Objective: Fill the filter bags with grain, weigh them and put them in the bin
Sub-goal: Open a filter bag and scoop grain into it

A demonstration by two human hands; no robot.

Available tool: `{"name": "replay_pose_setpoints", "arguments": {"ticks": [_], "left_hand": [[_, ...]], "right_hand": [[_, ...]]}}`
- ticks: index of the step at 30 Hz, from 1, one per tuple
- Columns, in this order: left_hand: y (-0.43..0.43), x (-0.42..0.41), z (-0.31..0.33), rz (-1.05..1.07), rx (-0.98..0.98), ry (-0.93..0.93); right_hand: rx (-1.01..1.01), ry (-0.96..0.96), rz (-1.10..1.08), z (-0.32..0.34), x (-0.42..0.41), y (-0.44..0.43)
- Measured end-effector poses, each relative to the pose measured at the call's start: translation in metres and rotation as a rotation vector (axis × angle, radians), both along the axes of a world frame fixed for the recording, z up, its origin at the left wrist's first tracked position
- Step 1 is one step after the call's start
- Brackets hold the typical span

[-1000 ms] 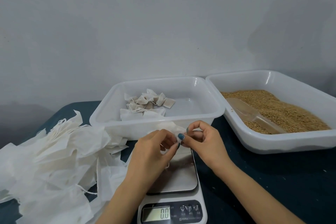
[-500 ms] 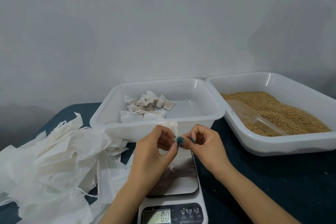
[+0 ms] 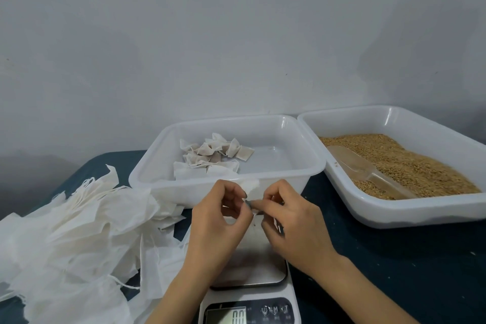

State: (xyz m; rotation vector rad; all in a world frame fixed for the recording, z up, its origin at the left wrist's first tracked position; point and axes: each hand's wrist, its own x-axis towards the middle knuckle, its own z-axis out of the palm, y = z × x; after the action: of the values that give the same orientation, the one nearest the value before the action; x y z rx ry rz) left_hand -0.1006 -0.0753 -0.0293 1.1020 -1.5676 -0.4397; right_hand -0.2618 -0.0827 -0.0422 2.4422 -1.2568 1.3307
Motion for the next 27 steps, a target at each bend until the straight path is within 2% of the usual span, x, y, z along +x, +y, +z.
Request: {"name": "replay_pose_setpoints", "arguments": {"ticks": [5,8,10,12,14,17,22,27], "left_hand": [[-0.001,0.001,0.004,-0.149,0.142,0.211],[-0.002,0.004,0.008,-0.189,0.119,0.217],[-0.001,0.007,0.009,-0.239,0.1,0.182],[-0.001,0.012,0.008,-0.291,0.102,0.034],[-0.003,0.019,0.007,-0.369,0.19,-0.123],[-0.005,0.022,0.004,-0.45,0.323,-0.242],[-0.008,0.025,0.002,-0.448,0.327,-0.264],[-0.006,0.025,0.005,-0.436,0.305,-0.209]], "right_hand": [[-0.132,0.181,0.034,0.003,-0.007,0.0],[-0.215,0.166,0.089,0.005,-0.007,-0.002],[-0.181,0.111,0.156,0.006,-0.007,-0.002],[-0.119,0.055,0.2,0.008,-0.007,-0.001],[-0.058,0.007,0.232,0.009,-0.008,0.0],[0.01,-0.03,0.311,0.009,-0.006,0.0],[-0.078,0.035,0.279,0.008,-0.007,0.001],[-0.135,0.012,0.254,0.01,-0.009,-0.001]]}}
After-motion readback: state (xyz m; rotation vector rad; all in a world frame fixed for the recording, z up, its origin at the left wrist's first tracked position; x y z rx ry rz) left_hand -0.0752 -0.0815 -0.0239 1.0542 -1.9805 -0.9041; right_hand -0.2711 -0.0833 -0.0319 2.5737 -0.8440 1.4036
